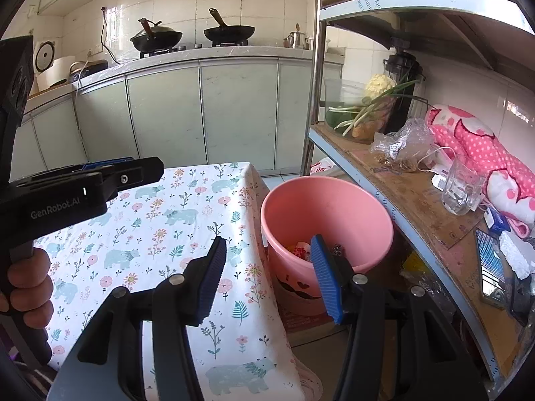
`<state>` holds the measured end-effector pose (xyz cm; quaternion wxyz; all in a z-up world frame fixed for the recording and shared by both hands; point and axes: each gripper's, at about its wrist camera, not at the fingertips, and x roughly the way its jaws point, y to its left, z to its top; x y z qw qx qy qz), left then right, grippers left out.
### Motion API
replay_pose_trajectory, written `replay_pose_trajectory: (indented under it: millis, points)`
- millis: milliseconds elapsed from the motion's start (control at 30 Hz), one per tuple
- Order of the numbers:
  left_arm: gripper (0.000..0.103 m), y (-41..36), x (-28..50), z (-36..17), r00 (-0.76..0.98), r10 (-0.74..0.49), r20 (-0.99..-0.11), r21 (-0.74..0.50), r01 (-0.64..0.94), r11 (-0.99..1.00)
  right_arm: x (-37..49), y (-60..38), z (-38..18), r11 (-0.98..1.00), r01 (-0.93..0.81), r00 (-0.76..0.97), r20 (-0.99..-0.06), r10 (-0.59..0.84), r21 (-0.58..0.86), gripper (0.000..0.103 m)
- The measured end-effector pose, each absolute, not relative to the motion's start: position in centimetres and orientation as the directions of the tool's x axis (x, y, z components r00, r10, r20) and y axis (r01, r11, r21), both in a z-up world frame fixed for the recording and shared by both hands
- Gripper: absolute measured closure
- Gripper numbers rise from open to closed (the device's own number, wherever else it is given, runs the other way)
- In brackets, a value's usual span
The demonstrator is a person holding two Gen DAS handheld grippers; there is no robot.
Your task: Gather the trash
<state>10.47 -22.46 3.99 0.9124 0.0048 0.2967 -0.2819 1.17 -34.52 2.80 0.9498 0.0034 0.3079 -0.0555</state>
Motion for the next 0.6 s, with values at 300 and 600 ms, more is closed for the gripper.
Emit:
replay_pose_trajectory:
  millis: [300, 600]
  points:
    - [0.061, -22.57, 10.0, 4.11, 0.665, -0.518, -0.538, -0.154, 0.527, 0.836, 0.81, -34.69, 2.87, 0.993, 0.11, 0.806, -0.582, -0.106, -0.028, 0.05]
    - [0.061, -22.48, 9.63, 4.29, 0.665, -0.524, -0.533, -0.149, 0.535, 0.831, 0.39, -34.6, 2.97, 0.993, 0.115, 0.808, -0.58, -0.108, -0.026, 0.05]
